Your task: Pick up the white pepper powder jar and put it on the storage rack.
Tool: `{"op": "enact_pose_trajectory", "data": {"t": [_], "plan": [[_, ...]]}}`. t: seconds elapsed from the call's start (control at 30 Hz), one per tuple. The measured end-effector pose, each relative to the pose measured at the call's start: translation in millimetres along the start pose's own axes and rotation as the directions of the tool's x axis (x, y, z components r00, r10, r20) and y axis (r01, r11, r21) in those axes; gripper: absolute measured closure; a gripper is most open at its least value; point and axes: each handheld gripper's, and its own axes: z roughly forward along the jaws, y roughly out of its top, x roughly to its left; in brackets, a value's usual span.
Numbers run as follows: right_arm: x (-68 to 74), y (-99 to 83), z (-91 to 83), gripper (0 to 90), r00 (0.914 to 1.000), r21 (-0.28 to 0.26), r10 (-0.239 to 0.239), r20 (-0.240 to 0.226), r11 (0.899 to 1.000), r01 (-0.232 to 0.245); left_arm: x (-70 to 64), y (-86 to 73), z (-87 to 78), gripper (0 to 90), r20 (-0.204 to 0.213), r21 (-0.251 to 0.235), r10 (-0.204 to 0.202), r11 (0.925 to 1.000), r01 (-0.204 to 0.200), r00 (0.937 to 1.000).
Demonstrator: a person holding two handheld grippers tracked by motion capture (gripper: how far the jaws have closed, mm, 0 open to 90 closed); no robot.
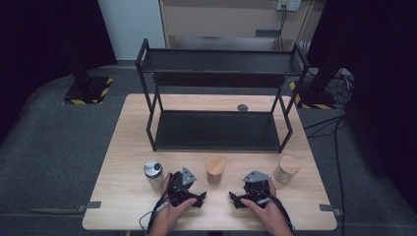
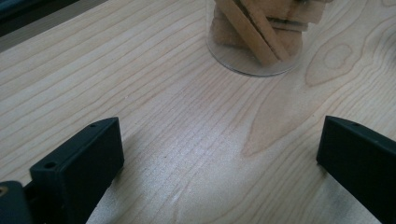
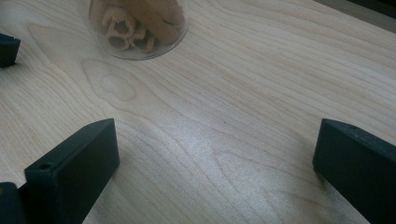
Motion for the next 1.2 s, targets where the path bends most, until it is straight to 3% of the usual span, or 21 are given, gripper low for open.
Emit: {"op": "enact_pose_trajectory", "data": {"t": [0.63, 0.9, 1.2], "plan": [[-0.1, 0.0, 0.0, 0.3, 1.0, 0.0, 0.001, 0.0, 1.0, -0.001, -5.4, 5.1, 3.1, 0.8, -0.009, 0.002, -0.006, 1.0, 0.006, 0.9999], [-0.1, 0.0, 0.0, 0.3, 1.0, 0.0, -0.001, 0.0, 1.0, 0.001, -10.1, 8.9, -4.3, 1.0, -0.009, 0.001, 0.01, 0.9999, -0.01, 0.9999], [-0.1, -0.1, 0.0, 0.4, 1.0, -0.001, -0.001, 0.0, 1.0, 0.001, -15.2, 17.4, -20.6, 1.3, -0.04, 0.008, 0.035, 0.9994, -0.035, 0.9986]]}}
